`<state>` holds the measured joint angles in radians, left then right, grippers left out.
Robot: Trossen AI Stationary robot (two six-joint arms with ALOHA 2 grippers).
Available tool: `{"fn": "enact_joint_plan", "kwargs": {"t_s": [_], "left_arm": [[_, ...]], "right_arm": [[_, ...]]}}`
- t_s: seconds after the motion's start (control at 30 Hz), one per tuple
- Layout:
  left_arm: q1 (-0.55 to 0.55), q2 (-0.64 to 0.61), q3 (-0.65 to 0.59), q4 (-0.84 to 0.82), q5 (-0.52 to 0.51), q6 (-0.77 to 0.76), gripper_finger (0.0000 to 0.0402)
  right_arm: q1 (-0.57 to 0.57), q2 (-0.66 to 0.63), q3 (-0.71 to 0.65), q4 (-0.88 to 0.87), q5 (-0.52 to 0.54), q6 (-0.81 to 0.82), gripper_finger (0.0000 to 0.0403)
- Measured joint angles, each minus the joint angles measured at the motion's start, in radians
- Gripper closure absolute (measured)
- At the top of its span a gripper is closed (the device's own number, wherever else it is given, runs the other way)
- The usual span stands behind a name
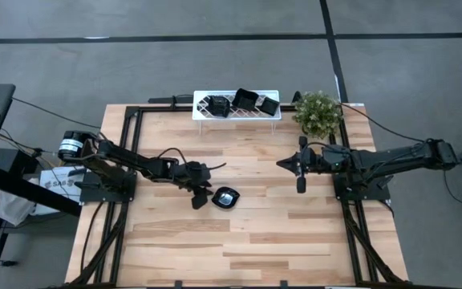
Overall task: Pick & Place Mini shaped plates
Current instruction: Stack the black leaf-shaped plate on top of the black leaf-shaped plate on the shelf
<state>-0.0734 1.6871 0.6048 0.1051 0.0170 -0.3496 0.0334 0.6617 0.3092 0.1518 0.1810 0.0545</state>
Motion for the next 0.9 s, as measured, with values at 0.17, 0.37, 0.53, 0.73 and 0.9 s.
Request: {"fn": "enact_joint_plan", "kwargs": {"t_s": [0.17, 0.37, 0.53, 0.73, 0.9], "left_arm": [[0.000, 0.000, 0.000, 0.001, 0.033, -0.016, 0.0243], [-0.018, 0.000, 0.000, 0.014, 0.066, -0.051, 0.0243], [-0.021, 0.000, 0.000, 0.027, 0.046, -0.052, 0.0243], [-0.017, 0.000, 0.000, 0.027, 0.020, -0.079, 0.0243], [-0.017, 0.007, 0.000, 0.037, 0.013, -0.083, 0.0243]], "right_arm": [[0.000, 0.000, 0.000, -0.001, 0.000, 0.001, 0.0398], [0.000, 0.000, 0.000, -0.002, 0.000, 0.007, 0.0399], [0.000, 0.000, 0.000, -0.002, 0.000, 0.007, 0.0398], [0.000, 0.000, 0.000, -0.002, 0.000, 0.007, 0.0399], [0.000, 0.000, 0.000, -0.002, 0.000, 0.007, 0.0401]]}}
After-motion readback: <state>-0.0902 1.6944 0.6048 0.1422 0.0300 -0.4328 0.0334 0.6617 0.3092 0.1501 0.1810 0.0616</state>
